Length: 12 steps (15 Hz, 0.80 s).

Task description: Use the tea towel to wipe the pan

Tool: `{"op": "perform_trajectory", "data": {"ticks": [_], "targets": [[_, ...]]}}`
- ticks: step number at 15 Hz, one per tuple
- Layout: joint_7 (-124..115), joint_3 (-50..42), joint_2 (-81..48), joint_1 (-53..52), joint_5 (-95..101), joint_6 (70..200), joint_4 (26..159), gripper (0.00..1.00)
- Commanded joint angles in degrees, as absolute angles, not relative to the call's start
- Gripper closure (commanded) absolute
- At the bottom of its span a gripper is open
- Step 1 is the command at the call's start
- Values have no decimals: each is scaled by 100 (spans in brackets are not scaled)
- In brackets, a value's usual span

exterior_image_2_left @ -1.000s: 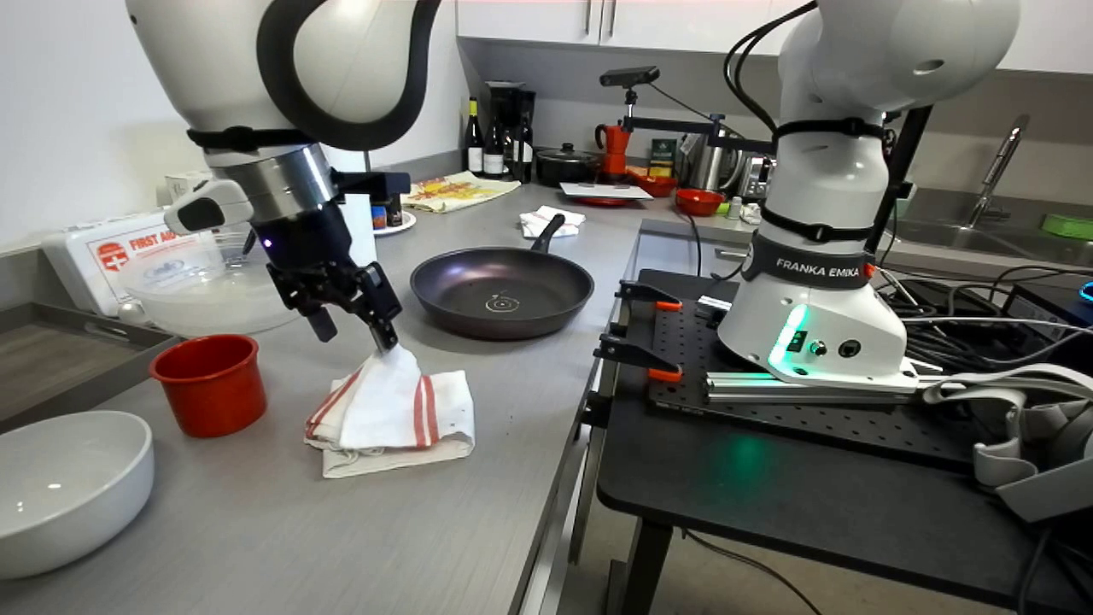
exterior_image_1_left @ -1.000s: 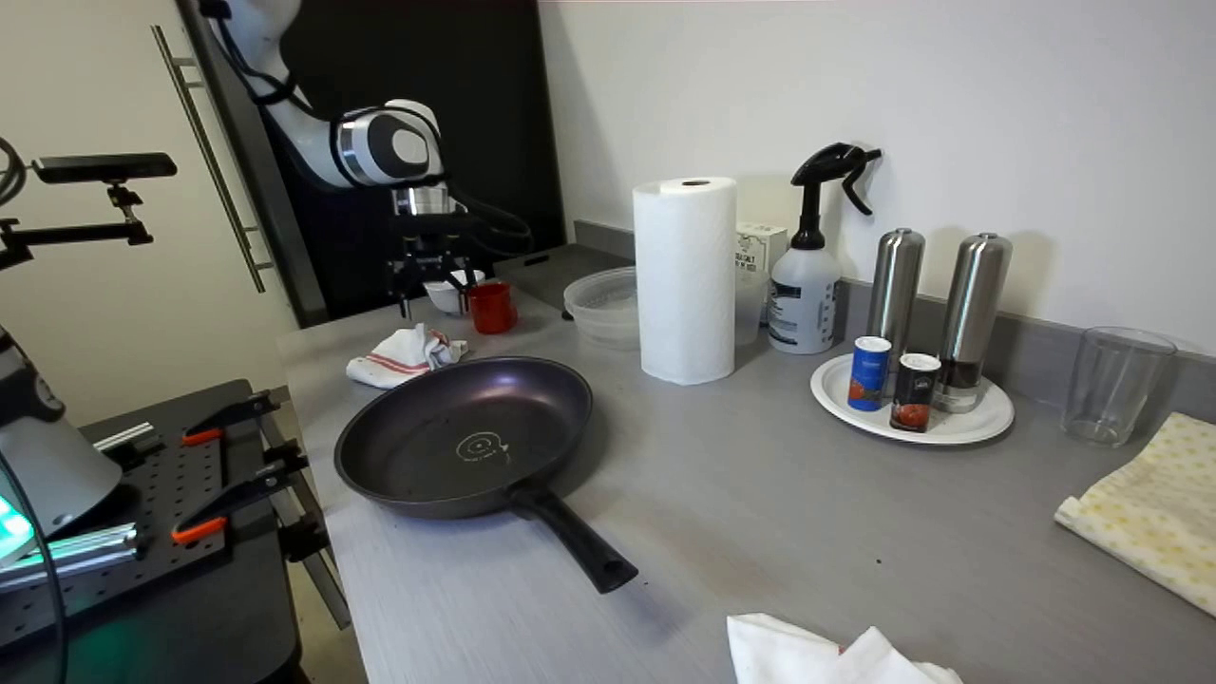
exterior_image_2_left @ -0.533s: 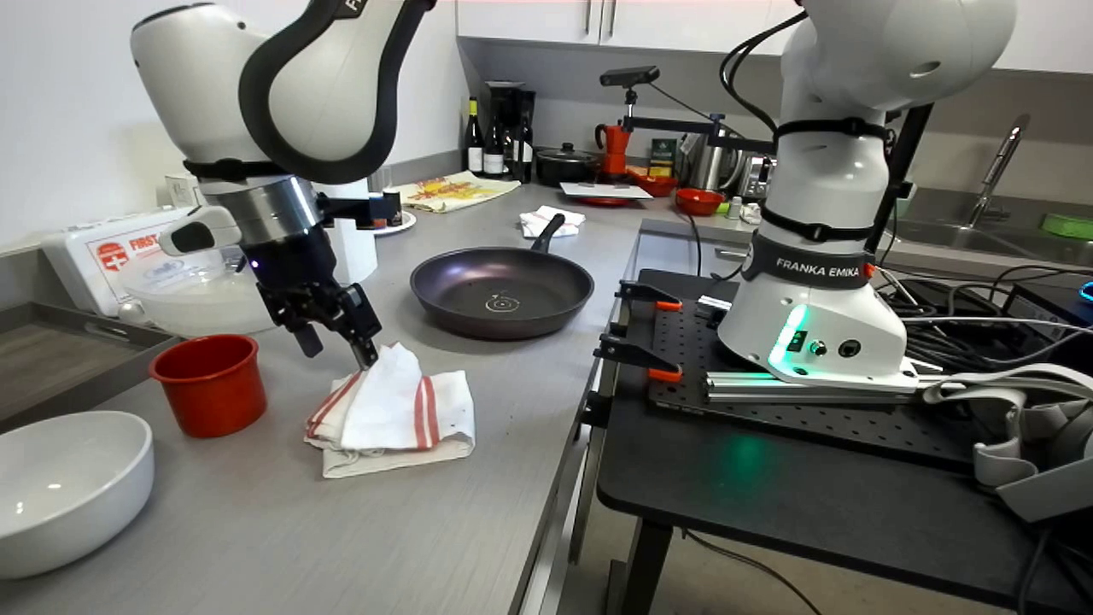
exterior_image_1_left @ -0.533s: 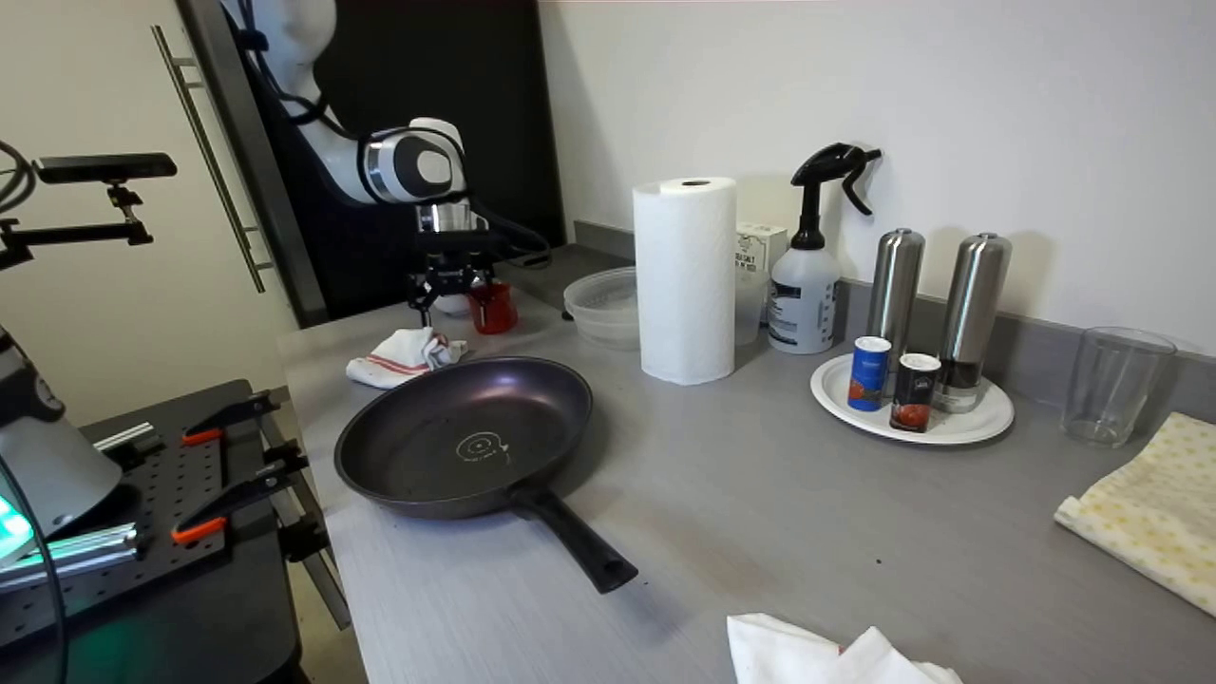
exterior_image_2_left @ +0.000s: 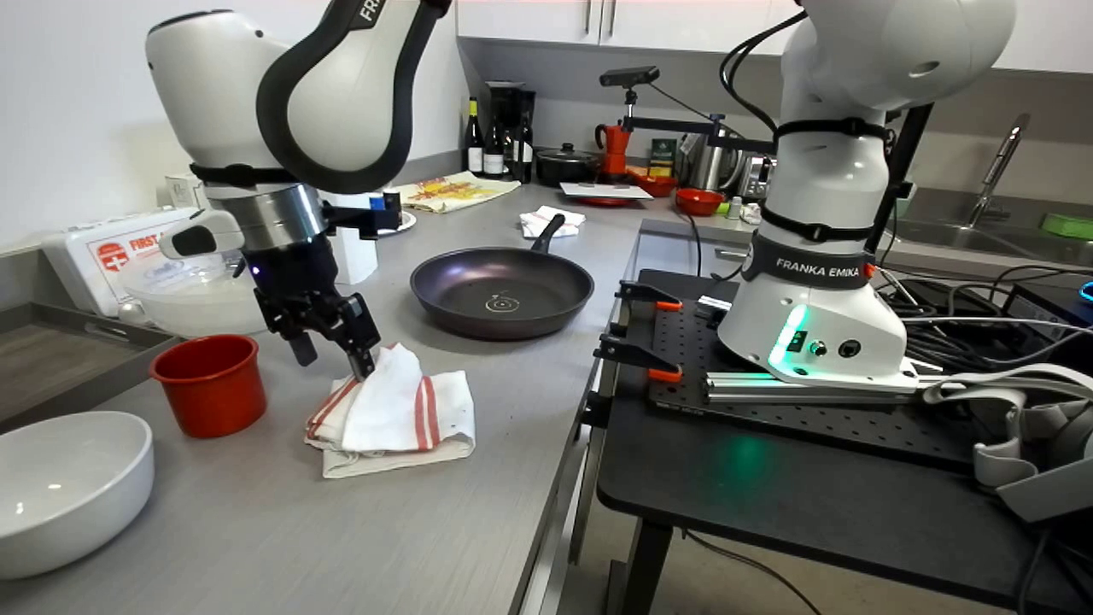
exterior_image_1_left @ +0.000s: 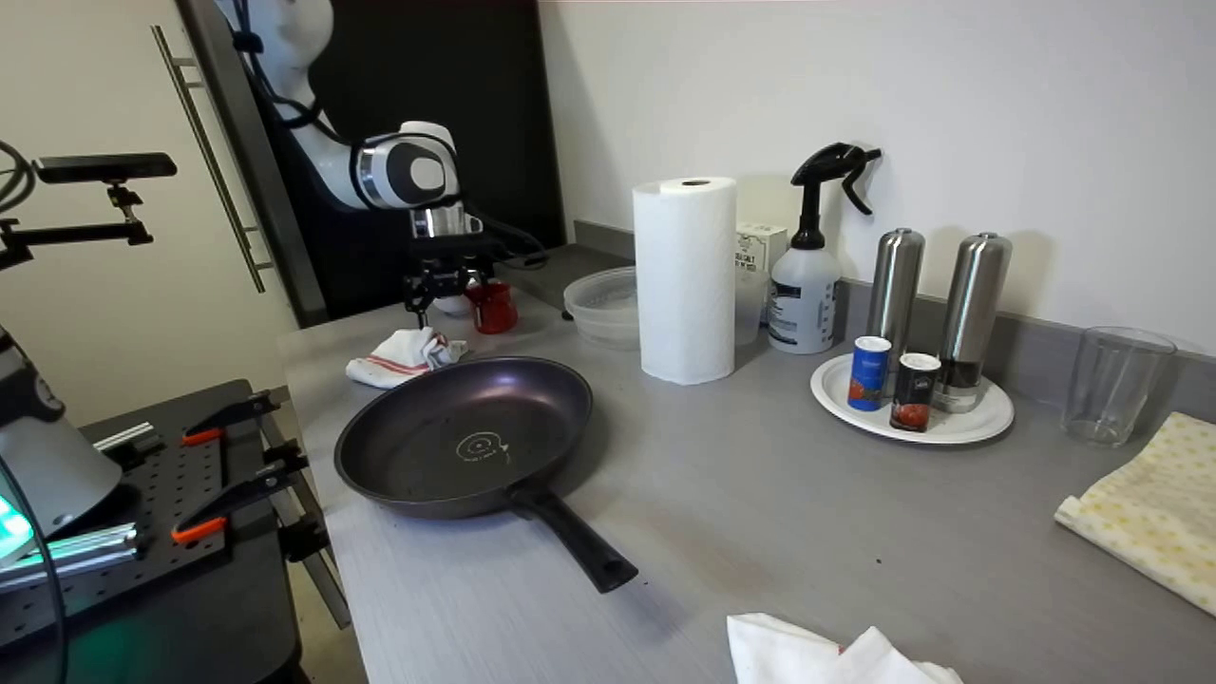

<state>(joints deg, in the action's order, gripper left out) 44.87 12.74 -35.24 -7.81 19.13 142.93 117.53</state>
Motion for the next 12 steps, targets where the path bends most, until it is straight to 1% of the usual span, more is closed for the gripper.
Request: {"op": "perform_trajectory", "data": {"ticks": [1, 7, 12], "targets": [[4233, 1286, -3028, -855, 1947, 14680, 12350, 0], [3922, 1281, -2433, -921, 1987, 14997, 13022, 0], [3928, 1317, -2371, -872, 1912, 14962, 13201, 0]]}}
